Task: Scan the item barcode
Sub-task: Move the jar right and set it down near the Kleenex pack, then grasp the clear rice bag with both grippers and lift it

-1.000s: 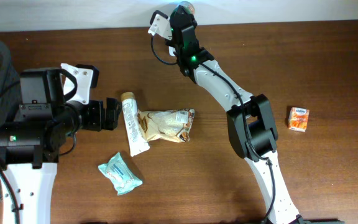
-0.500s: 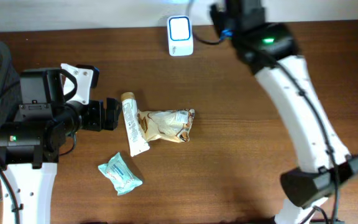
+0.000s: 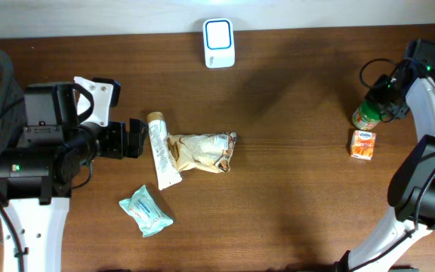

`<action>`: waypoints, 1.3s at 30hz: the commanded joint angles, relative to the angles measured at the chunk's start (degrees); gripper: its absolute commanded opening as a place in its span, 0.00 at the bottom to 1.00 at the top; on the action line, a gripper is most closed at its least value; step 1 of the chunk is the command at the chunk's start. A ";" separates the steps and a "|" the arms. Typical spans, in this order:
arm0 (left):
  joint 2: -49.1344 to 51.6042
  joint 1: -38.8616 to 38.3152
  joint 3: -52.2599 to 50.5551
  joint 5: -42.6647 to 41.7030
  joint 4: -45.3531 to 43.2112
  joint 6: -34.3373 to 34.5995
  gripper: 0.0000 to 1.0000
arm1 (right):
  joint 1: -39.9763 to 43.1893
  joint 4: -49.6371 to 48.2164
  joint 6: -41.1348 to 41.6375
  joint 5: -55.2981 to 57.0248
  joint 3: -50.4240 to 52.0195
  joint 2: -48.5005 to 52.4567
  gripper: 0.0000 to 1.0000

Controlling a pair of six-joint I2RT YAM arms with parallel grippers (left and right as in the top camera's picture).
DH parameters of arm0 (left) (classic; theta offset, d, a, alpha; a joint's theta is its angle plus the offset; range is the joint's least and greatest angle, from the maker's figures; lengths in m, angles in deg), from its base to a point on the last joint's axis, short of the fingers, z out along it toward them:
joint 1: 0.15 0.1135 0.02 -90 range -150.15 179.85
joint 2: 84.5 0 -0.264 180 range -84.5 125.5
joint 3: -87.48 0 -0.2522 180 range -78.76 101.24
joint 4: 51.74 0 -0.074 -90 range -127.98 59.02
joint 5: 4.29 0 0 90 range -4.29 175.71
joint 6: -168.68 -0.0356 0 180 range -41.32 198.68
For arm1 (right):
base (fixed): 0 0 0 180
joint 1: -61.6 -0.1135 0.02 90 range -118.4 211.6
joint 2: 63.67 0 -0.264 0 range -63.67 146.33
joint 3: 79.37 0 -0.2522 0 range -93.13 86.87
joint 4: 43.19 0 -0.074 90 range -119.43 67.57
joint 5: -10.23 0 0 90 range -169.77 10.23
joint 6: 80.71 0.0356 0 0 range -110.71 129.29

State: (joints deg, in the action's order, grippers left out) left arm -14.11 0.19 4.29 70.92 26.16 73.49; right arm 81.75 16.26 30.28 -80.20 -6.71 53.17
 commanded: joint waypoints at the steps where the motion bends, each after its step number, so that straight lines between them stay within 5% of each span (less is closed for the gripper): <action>1: -0.24 0.20 0.15 -0.48 0.04 -1.16 0.99 | -0.20 -1.20 0.50 1.09 0.04 0.22 0.56; 3: -0.24 0.20 0.15 -0.48 0.04 -1.16 0.99 | -0.17 -1.11 0.28 1.09 0.04 0.22 0.77; 4: -0.24 0.20 0.15 -0.48 0.04 -1.16 0.99 | -0.17 -1.11 0.31 1.09 -0.04 -0.28 0.98; 9: -0.24 0.20 0.15 -0.48 0.04 -1.16 0.99 | -2.80 4.22 0.55 -2.84 -6.08 -11.34 0.98; 13: -0.24 0.20 0.15 -0.48 0.04 -1.16 0.99 | -17.07 18.69 0.52 -7.39 -6.01 -18.86 0.98; 17: -0.24 0.20 0.15 -0.48 0.04 -1.16 0.99 | -31.26 19.80 -1.25 -22.03 1.44 -13.90 0.99; 19: -0.24 0.20 0.15 -0.48 0.04 -1.16 0.99 | -38.97 15.61 -1.18 -24.96 6.78 -11.78 0.70; 20: -0.24 0.20 0.15 -0.48 0.04 -1.16 0.99 | -45.11 10.38 -0.70 -24.83 9.99 -10.88 0.33; 23: -0.24 0.20 0.15 -0.48 0.04 -1.16 0.99 | -51.49 -1.03 8.74 -24.52 14.97 -8.52 0.10; 29: -0.24 0.20 0.15 -0.48 0.04 -1.16 0.99 | -56.11 -5.70 10.99 -22.38 15.76 -1.97 0.05; 33: -0.24 0.20 0.15 -0.48 0.04 -1.14 0.99 | -46.84 -1.36 9.20 -8.96 15.76 -1.97 0.05; 39: -0.24 0.20 0.15 -0.48 0.04 -1.16 0.99 | -31.47 -14.86 -2.60 -20.63 15.76 -1.97 0.11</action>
State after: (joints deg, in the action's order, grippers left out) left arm -14.11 0.19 4.29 70.92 26.14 73.49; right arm 48.11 4.21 33.15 -93.82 9.29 50.85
